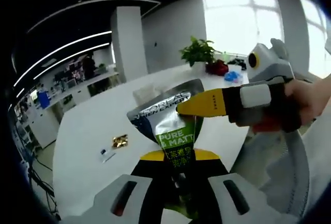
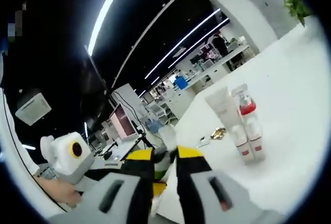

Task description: Arrange the skincare products in the storage area until every visible bottle or jar stands upright without overlapping.

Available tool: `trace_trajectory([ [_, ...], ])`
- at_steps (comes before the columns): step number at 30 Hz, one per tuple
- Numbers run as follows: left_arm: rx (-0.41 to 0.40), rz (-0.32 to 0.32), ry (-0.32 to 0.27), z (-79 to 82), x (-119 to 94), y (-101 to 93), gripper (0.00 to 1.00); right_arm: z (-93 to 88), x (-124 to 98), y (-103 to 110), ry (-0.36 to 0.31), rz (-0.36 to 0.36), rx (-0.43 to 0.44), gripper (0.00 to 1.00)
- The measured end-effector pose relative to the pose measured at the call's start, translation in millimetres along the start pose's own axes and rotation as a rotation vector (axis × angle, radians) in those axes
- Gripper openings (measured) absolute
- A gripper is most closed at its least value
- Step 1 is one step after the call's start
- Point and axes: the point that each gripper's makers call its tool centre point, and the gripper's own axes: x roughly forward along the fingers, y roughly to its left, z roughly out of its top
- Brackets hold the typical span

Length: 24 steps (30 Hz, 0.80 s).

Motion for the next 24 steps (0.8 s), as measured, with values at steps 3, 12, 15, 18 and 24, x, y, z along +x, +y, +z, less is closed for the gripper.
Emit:
trace_trajectory([
  [3,-0.006,-0.005,0.004,-1.3,0.6,0.0,0.17,0.9,-0.3,1.1,-0.005,0.014,0.046,0.10],
  [12,-0.059,-0.036,0.015,-5.0,3.2,-2.5,0.43,-1.6,1.2,8.0,0.032,0.056,0.026,0.01],
  [15,-0.076,-0.062,0.013,-4.5,4.1,-7.0,0.46,-1.8,1.5,3.7,0.041,0.052,0.027,0.01],
  [18,-0.095,-0.085,0.021,-5.4,3.8,-10.3,0.47,-1.4,-0.2,-2.1,0.045,0.039,0.020,0.01],
  [24,-0.138,-0.119,0.015,-5.2,-2.9,-7.6,0.51,5.5,-5.0,-6.5,0.057,0.051,0.019,0.01],
])
